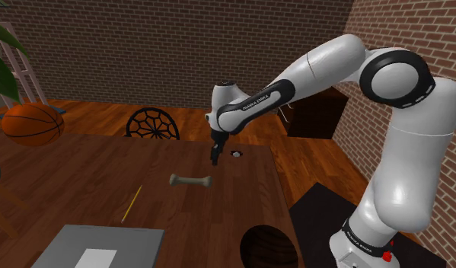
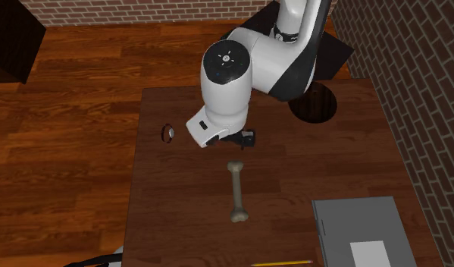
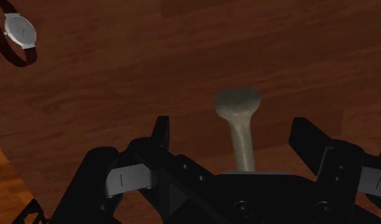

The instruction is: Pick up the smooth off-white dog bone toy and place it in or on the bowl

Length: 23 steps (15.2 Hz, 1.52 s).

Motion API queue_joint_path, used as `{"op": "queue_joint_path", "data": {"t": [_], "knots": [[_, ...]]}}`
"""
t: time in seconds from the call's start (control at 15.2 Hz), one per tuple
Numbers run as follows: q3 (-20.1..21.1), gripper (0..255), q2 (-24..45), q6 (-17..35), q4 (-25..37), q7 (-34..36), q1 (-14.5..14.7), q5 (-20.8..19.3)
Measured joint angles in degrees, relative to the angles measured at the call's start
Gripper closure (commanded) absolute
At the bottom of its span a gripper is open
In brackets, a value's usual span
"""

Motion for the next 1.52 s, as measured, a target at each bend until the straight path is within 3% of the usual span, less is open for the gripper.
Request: {"op": "queue_joint_path", "data": {"t": [0.66,1.52], "knots": [[1.91,0,18.45,2.74,16.13,-2.49,5.31,-6.05],[1.44,0,24.99,6.42,19.07,-2.43,6.23,-7.26]]}}
